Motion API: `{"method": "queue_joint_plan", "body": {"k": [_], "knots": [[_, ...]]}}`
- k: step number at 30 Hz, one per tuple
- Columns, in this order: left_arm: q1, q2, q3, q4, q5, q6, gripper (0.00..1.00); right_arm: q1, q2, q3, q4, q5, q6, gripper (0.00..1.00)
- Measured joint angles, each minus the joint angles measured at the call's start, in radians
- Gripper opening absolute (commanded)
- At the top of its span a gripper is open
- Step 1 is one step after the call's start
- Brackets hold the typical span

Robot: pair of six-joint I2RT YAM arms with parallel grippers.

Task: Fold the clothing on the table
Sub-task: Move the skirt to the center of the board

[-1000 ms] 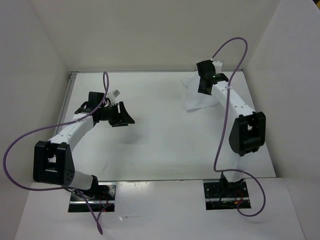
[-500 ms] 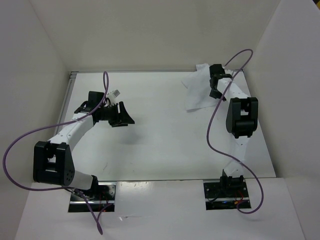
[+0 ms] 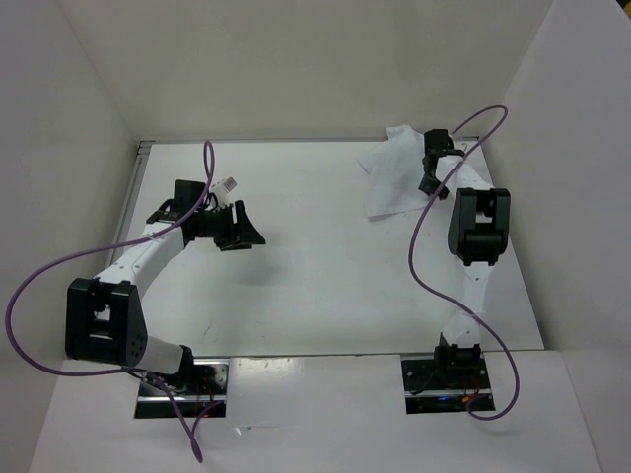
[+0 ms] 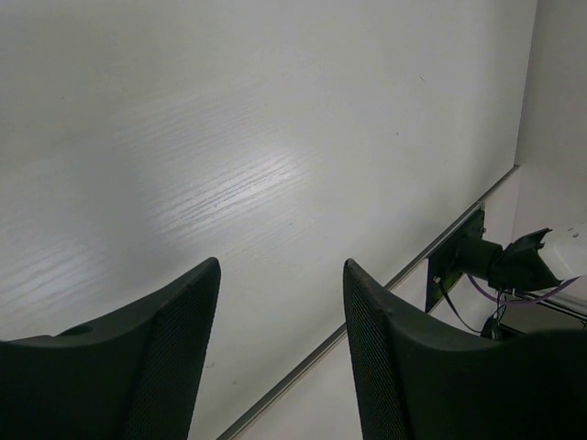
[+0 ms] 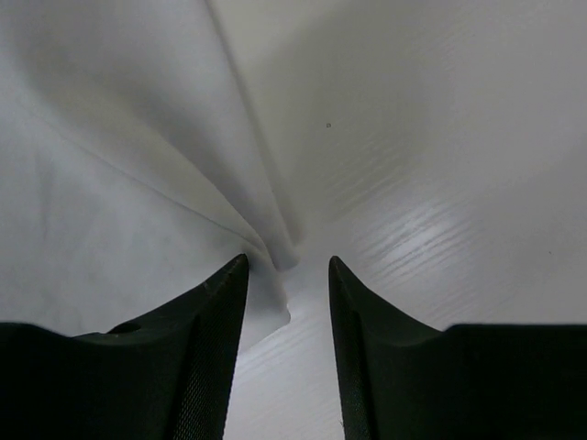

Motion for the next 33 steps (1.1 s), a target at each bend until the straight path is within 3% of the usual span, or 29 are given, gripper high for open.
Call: {"method": "queue_joint_plan", "body": {"k": [3,6,8,9,12,16,19,24,26,27,28,31,33], "knots": [[0.000,0.000,0.000,0.000,0.000,0.000,0.64,-0.012,0.016,0.000,0.016,-0.026,0.003,0.41],[0.000,0.000,0.000,0.000,0.000,0.000,0.64,-0.018,0.023,0.000,0.032,-0.053,0.006,0.30],[0.000,0.000,0.000,0.000,0.000,0.000,0.64,-0.020,0.025,0.000,0.044,-0.078,0.005,0.03],[0.000,0.000,0.000,0.000,0.001,0.000,0.64,-0.020,0.025,0.000,0.050,-0.089,0.003,0.00],[0.000,0.000,0.000,0.000,0.001,0.000,0.64,-0.019,0.020,-0.009,0.079,-0.130,0.007,0.00],[0.000,0.000,-0.001,0.003,0.007,-0.004,0.64,0.008,-0.099,-0.105,0.096,-0.195,0.008,0.00],[0.000,0.004,-0.001,0.011,0.016,-0.006,0.64,0.106,-0.281,-0.118,0.082,-0.202,0.005,0.00],[0.000,0.013,-0.002,0.024,0.027,-0.006,0.64,0.377,-0.680,-0.057,0.082,-0.204,-0.016,0.00],[0.000,0.021,-0.002,0.027,0.029,-0.006,0.64,0.415,-0.830,-0.035,0.081,-0.219,-0.018,0.00],[0.000,0.024,-0.002,0.027,0.031,-0.005,0.64,0.407,-0.898,-0.031,0.080,-0.218,-0.016,0.01],[0.000,0.028,-0.002,0.027,0.032,-0.005,0.64,0.391,-0.946,-0.031,0.071,-0.213,-0.011,0.09],[0.000,0.034,-0.003,0.028,0.035,-0.004,0.64,0.358,-1.056,-0.034,0.006,-0.179,0.014,0.48],[0.000,0.034,-0.007,0.029,0.038,-0.003,0.64,0.359,-1.081,-0.055,-0.048,-0.162,0.025,0.53]]}}
